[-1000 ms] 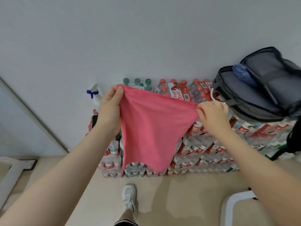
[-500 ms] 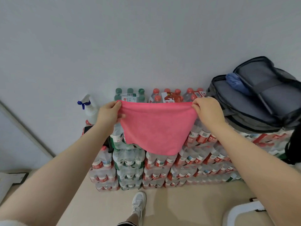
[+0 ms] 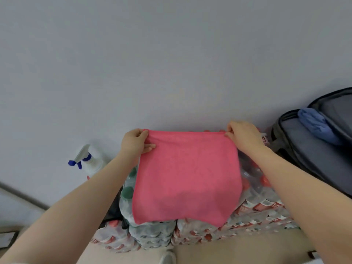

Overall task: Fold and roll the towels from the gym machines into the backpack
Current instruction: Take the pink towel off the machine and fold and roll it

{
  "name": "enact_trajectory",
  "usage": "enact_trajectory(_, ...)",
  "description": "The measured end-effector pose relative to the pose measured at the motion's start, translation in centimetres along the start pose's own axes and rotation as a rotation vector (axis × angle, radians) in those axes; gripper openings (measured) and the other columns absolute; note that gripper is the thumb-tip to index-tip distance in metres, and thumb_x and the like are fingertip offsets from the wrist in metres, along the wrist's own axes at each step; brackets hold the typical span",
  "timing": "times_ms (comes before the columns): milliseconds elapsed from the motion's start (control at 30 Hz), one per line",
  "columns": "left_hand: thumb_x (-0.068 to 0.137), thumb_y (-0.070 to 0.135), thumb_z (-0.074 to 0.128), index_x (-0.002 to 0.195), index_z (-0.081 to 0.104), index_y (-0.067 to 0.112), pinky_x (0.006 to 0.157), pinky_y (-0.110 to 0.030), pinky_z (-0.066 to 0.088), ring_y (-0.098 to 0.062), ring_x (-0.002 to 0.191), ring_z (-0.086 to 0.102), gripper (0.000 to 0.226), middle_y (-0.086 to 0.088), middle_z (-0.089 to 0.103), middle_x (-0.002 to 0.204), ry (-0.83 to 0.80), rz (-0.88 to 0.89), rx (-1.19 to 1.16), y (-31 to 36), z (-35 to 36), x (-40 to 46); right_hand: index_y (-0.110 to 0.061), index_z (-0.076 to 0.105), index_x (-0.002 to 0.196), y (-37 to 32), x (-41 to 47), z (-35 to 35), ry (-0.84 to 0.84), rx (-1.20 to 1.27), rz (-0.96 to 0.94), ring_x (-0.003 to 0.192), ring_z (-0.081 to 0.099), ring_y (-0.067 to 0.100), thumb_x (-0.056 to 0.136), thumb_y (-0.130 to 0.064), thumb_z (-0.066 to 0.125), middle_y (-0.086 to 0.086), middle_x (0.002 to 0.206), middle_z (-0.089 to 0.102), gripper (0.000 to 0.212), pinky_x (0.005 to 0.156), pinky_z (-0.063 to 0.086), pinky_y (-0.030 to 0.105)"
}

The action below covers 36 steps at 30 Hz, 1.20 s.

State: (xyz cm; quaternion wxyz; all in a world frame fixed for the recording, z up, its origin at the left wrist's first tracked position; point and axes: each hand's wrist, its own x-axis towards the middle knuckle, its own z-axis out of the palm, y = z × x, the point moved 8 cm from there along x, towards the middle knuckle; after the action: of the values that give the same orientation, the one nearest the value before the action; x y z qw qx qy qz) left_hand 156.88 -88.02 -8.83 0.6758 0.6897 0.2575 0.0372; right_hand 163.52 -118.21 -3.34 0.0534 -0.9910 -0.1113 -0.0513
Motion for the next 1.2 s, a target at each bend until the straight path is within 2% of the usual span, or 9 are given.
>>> enact_trajectory(267,0.091,0.005,0.05,0.107,0.057,-0.002,0.041,-0.013,0.05,-0.006,0.036,0.057,0.018,-0.012,0.063,0.07,0.107,0.021,0.192,0.0,-0.5,5.3,0.002,0.053,0.103,-0.8,4.9,3.4,0.049,0.103,0.15,0.099,0.055,0.04,0.088,0.004,0.038,0.023,0.114,0.052,0.021,0.078,0.044,0.043)
enact_trajectory(433,0.087,0.007,0.047,0.129,0.045,0.008,0.089,-0.037,0.044,-0.034,0.096,0.057,0.042,-0.013,0.039,0.134,0.176,0.385,0.736,1.9,0.8,1.7,-0.004,0.047,0.126,-3.7,2.6,4.8,-0.01,0.21,0.038,0.122,0.044,0.037,0.094,-0.012,0.043,0.017,0.14,0.037,0.033,0.1,0.035,0.043)
enact_trajectory(533,0.089,0.024,0.039,0.136,0.041,0.006,0.109,-0.031,0.024,-0.029,0.129,0.04,0.051,-0.014,0.037,0.144,-0.131,0.647,0.885,1.4,5.2,-2.3,-0.011,0.028,0.143,-8.5,-1.0,6.2,-0.127,0.151,-0.251,0.142,0.018,0.023,0.097,-0.029,0.037,0.008,0.155,0.019,0.05,0.115,0.01,0.035)
enact_trajectory(633,0.095,0.043,0.031,0.145,0.023,0.014,0.116,-0.033,0.006,-0.023,0.144,0.01,0.059,-0.008,0.012,0.156,-0.265,0.571,1.183,-2.8,6.8,-4.6,-0.019,0.013,0.148,-9.5,-4.5,8.5,-0.259,0.062,-0.301,0.145,0.003,0.015,0.097,-0.039,0.03,0.0,0.158,0.005,0.057,0.116,0.0,0.036)
enact_trajectory(733,0.096,0.048,0.024,0.148,0.007,0.02,0.116,-0.037,0.0,-0.02,0.145,-0.001,0.062,-0.003,0.0,0.157,-0.174,0.425,1.353,-5.4,4.6,-5.9,-0.023,0.007,0.148,-6.3,-6.8,8.9,-0.31,0.059,-0.178,0.145,0.0,0.016,0.098,-0.044,0.023,-0.002,0.158,0.001,0.057,0.116,-0.003,0.04)
enact_trajectory(900,0.098,0.034,0.031,0.146,0.018,0.009,0.117,-0.039,0.007,-0.028,0.144,0.01,0.056,-0.013,0.015,0.155,-0.017,0.404,1.199,-5.9,0.7,-9.5,-0.02,0.005,0.148,0.2,-11.8,8.1,-0.3,0.105,0.04,0.145,0.0,0.021,0.098,-0.043,0.019,0.003,0.158,-0.001,0.057,0.116,-0.002,0.042)
enact_trajectory(1000,0.094,0.016,0.043,0.139,0.032,0.001,0.114,-0.043,0.016,-0.038,0.136,0.025,0.049,-0.022,0.035,0.144,0.2,0.491,0.953,-5.9,-1.4,-13.3,-0.009,0.027,0.142,0.4,-15.2,6.0,-0.126,0.315,0.083,0.139,0.025,0.027,0.098,-0.032,0.032,0.01,0.152,0.023,0.05,0.114,0.024,0.044)
enact_trajectory(1067,0.092,0.014,0.044,0.133,0.042,0.004,0.108,-0.044,0.022,-0.039,0.128,0.032,0.042,-0.021,0.041,0.136,0.342,0.479,0.857,-6.4,-2.8,-15.8,-0.007,0.043,0.129,0.6,-17.3,4.6,0.018,0.365,0.132,0.119,0.046,0.027,0.096,-0.026,0.038,0.013,0.134,0.045,0.038,0.096,0.043,0.044)
enact_trajectory(1200,0.093,0.022,0.045,0.129,0.044,0.007,0.099,-0.047,0.033,-0.04,0.122,0.038,0.039,-0.02,0.042,0.133,0.441,0.106,0.568,-10.0,-5.3,-17.1,0.002,0.052,0.11,2.1,-19.9,7.0,-0.092,0.63,0.445,0.084,0.055,0.03,0.095,-0.022,0.043,0.018,0.1,0.06,0.03,0.071,0.044,0.038)
